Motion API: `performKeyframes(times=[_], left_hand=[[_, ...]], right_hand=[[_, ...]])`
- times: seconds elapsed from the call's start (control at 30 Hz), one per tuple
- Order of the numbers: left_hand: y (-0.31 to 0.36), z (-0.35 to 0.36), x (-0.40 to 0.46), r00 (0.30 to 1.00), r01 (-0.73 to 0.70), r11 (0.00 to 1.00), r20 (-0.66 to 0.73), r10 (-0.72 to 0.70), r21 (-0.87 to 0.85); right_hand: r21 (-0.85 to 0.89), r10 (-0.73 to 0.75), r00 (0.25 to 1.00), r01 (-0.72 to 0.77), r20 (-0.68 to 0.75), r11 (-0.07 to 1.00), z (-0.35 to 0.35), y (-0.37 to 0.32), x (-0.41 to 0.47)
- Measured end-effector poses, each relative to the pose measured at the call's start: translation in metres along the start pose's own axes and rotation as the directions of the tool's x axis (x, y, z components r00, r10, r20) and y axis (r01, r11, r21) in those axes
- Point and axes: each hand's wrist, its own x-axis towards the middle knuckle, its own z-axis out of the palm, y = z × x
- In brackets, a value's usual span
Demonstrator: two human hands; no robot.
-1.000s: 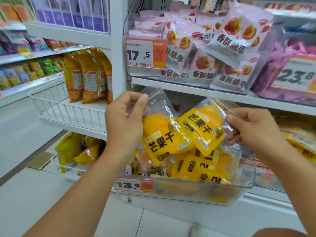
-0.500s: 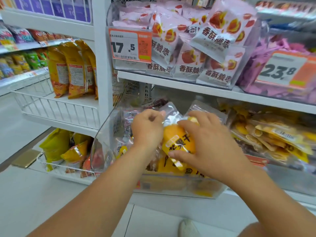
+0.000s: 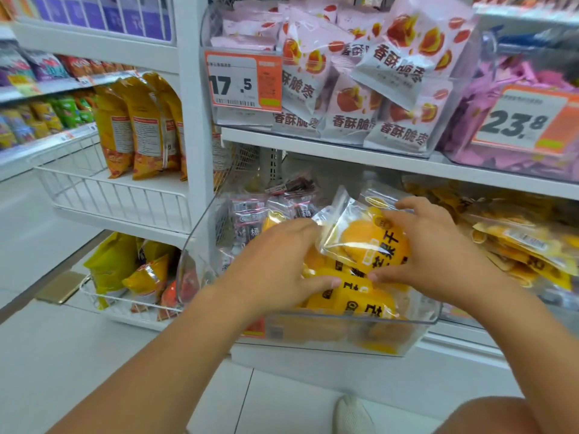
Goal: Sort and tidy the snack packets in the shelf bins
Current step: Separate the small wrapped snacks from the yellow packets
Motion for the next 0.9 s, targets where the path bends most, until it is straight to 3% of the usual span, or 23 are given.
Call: performKeyframes(times=[0.07,0.2,0.3,0.43,0.6,0.77,0.9], left_hand=[[-0.017,-0.022,-0.010,0.995,0.097,0.995,-0.035,-0.097,-0.005],[-0.062,-0.054,-0.037,0.962,0.266,0.963,-0.064,-0.264,0.034],[-0.079,-0.054,-0.046,0.951,0.307,0.952,-0.040,-0.306,0.018],[-0.091,-0.046,-0.043,0.955,0.287,0.957,-0.086,-0.283,0.038],[-0.094,-0.032,-0.025,0.977,0.211,0.973,-0.009,-0.211,0.089],[-0.096,-0.025,-0.012,0.977,0.215,0.963,-0.026,-0.213,0.164],[-0.086,-0.031,-0.011,0.969,0.206,0.975,-0.157,-0.190,0.089]], right_hand=[[0.010,-0.055,0.998,0.055,-0.039,0.998,-0.008,-0.008,-0.008],[0.148,-0.269,0.939,0.303,-0.215,0.941,-0.011,-0.051,-0.012],[0.171,-0.394,0.909,0.414,-0.139,0.894,0.003,-0.092,0.005],[0.136,-0.356,0.928,0.369,-0.111,0.919,0.004,-0.113,0.069],[-0.166,-0.288,0.943,0.315,0.167,0.934,0.034,-0.132,0.135],[-0.184,-0.302,0.948,0.316,0.102,0.931,0.049,-0.140,0.155],[-0.096,-0.274,0.962,0.273,0.007,0.957,0.057,-0.130,0.160]])
